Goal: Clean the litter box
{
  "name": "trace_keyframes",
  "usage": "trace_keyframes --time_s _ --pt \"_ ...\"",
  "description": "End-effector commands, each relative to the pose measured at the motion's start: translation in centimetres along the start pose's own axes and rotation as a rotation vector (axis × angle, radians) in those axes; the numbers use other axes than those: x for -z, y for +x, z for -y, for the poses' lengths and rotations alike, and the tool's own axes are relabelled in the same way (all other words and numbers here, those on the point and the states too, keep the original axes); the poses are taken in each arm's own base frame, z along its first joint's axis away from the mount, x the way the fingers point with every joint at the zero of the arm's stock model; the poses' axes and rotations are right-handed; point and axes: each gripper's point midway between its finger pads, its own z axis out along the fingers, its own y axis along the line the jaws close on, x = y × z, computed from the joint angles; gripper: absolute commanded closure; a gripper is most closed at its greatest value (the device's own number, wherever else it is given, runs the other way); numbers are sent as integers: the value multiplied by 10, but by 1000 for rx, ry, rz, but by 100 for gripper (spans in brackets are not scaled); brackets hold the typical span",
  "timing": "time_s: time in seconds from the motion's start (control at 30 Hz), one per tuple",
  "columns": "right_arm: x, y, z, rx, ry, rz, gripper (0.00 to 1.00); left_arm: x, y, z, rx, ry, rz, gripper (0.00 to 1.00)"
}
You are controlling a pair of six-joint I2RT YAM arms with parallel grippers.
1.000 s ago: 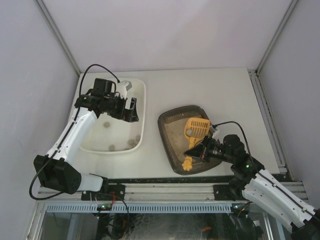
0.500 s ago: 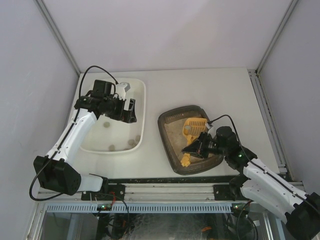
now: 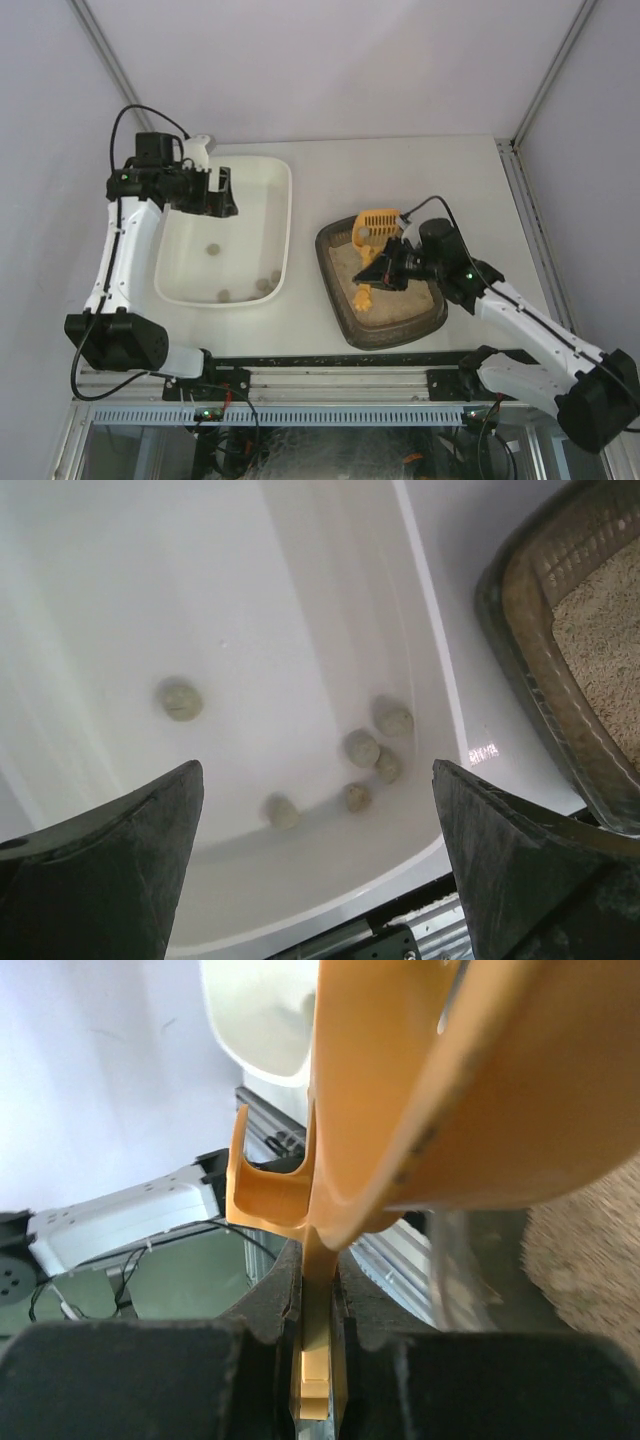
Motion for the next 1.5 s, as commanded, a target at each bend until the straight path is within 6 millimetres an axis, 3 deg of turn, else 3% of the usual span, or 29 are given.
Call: trace_keyframes --time_s 0.0,0.23,0.33,0.5,0.63,0.77,0.87,1.07,1.3,1.47 --pt "-2 -10 -58 180 -96 -54 100 20 -5 -20 38 21 -10 0" --pt "-51 -15 -109 265 -127 -199 100 32 0 -80 269 -67 43 0" --pt "-79 -8 -119 315 -99 -265 100 36 5 -98 320 -94 44 0" --pt "-122 10 -115 487 118 -367 100 42 13 -129 389 -166 31 0" --pt "-145 18 -106 613 281 -388 100 44 17 -136 416 -111 8 0" --pt "-155 12 -104 730 420 -341 100 46 20 -134 405 -59 -6 0" --pt "-157 12 -90 859 582 -322 100 45 22 -134 386 -57 -15 0" --pt "-152 -3 -78 1119 840 -208 100 49 21 -148 375 -146 1 0" --pt "-151 -4 -79 1380 955 -152 100 46 22 -144 398 -127 9 0" --pt "-154 -2 -82 1426 932 -144 100 44 23 -131 377 -61 22 0"
